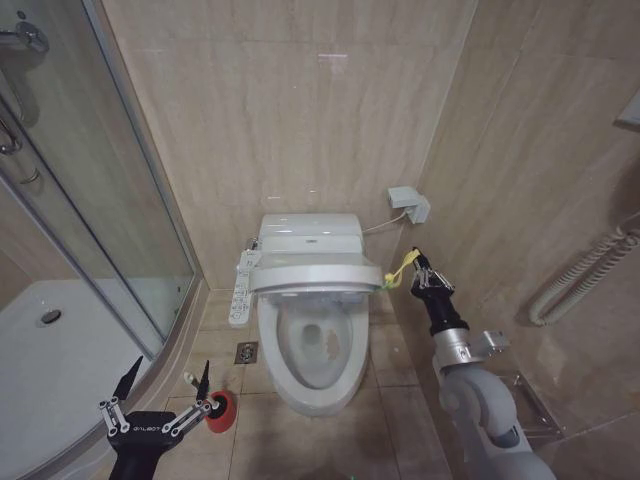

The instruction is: Open the toilet lid, clean the toilet bowl with a toilet brush, close the toilet lid, and flush.

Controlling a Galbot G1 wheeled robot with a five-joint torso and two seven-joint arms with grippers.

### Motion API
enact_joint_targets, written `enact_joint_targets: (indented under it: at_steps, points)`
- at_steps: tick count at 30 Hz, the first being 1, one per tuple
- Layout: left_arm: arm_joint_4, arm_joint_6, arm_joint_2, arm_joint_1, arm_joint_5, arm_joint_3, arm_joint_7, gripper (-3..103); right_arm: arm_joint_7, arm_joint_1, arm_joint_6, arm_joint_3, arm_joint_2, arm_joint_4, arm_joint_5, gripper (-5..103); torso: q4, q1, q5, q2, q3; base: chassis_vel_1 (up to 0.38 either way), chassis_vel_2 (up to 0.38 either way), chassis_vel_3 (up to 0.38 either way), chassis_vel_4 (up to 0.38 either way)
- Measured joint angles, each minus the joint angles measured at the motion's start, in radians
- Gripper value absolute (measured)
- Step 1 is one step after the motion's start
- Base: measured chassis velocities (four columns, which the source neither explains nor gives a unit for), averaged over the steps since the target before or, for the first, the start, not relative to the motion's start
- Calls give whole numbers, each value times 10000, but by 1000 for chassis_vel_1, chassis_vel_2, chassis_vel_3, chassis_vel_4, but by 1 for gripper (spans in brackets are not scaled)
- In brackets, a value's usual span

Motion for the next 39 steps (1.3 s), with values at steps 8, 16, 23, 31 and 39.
enact_joint_targets:
  at_steps: [8,16,23,31,39]
  points:
    - [0,0,0,0,0,0,0,100,320,660,-494,108,-557,-138,526,0,2,0,0,0,-1,0,0,0,0]
    - [0,0,0,0,0,0,0,100,523,1444,-782,-6,-831,-589,782,0,2,0,0,0,-1,0,0,0,0]
    - [0,0,0,0,0,0,0,100,787,2223,-1047,-252,-868,-1104,1040,0,1,0,-2,0,-1,0,0,0,0]
    - [0,0,0,0,0,-1,0,100,842,3369,-1219,-564,-664,-2186,1072,0,1,0,-1,0,0,0,0,0,0]
    - [0,0,0,0,0,-1,0,100,845,4414,-1244,-848,-581,-3195,1067,0,1,0,-1,0,-1,0,0,0,0]
